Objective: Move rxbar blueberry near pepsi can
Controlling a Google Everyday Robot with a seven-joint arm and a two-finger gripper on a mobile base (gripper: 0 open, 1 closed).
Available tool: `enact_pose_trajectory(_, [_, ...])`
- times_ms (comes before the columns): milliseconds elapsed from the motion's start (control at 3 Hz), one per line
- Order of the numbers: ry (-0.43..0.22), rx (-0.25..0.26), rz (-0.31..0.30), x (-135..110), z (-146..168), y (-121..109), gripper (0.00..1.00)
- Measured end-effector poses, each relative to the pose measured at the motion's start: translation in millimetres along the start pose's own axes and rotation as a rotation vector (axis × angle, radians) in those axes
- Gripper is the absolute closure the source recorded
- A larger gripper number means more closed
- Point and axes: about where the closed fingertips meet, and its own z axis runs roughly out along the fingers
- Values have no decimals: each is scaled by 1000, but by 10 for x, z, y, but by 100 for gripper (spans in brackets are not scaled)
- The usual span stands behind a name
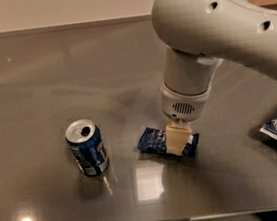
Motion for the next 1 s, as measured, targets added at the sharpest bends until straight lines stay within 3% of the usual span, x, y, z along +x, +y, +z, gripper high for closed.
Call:
enact_pose_trajectory(333, [-2, -10, -40, -115, 18, 101, 100])
enact_pose_trajectory(667, [-10, -15, -64, -212, 29, 150, 84])
enact_pose_trajectory(1000, [-18, -27, -86, -288, 32, 194, 62])
